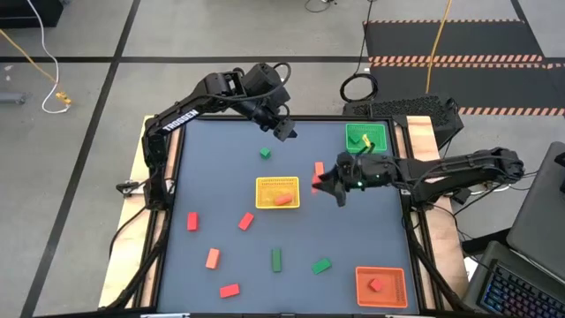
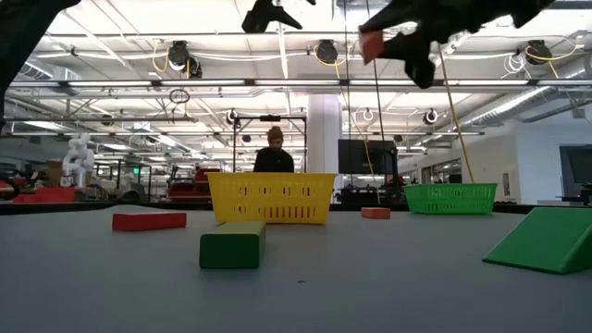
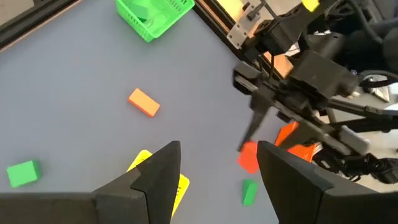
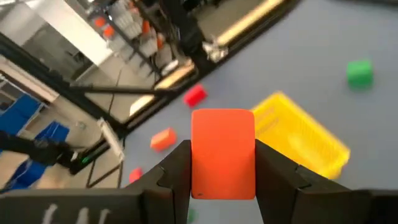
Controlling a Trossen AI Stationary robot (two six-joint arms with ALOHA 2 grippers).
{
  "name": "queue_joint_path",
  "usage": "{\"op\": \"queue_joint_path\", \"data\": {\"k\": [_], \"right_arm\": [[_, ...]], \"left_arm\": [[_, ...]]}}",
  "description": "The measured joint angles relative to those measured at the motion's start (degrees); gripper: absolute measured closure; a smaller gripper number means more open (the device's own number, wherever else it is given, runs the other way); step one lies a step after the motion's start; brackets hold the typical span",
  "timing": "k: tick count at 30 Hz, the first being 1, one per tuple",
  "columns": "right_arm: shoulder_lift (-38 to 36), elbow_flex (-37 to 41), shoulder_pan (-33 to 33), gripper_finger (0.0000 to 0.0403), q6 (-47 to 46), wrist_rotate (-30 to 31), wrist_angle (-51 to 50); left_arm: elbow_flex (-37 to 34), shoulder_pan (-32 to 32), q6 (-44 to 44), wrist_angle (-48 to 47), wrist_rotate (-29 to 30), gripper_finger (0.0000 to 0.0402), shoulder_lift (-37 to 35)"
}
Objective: Sort & place blocks by color
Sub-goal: Put the orange block into the yellow basket
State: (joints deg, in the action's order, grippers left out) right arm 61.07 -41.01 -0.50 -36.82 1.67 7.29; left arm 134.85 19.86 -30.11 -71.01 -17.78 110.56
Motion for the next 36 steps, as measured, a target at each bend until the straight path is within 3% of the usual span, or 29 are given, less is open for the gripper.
{"op": "queue_joint_path", "data": {"k": [8, 14, 19, 30, 36], "right_arm": [[10.8, 0.0, 4.7, 0.028, 6.3, -8.8, 6.9], [19.3, 0.0, 6.4, 0.028, 4.5, -10.8, 19.6], [24.5, 0.0, 6.9, 0.0272, 0.9, -10.9, 21.6], [26.8, 0.0, 6.9, 0.0188, -0.8, -7.5, 22.4], [26.2, 0.0, 7.5, 0.0163, -3.5, -5.9, 22.2]], "left_arm": [[0.0, 0.0, -2.2, -6.8, 0.1, 0.0188, 0.0], [0.0, 0.0, -2.4, -14.8, 2.5, 0.0188, 0.0], [0.0, -0.1, -1.8, -18.6, 3.6, 0.0188, 0.0], [0.0, 0.1, 4.6, -19.0, 5.2, 0.0188, 0.0], [0.0, 0.1, 7.3, -19.0, 5.4, 0.0188, 0.0]]}}
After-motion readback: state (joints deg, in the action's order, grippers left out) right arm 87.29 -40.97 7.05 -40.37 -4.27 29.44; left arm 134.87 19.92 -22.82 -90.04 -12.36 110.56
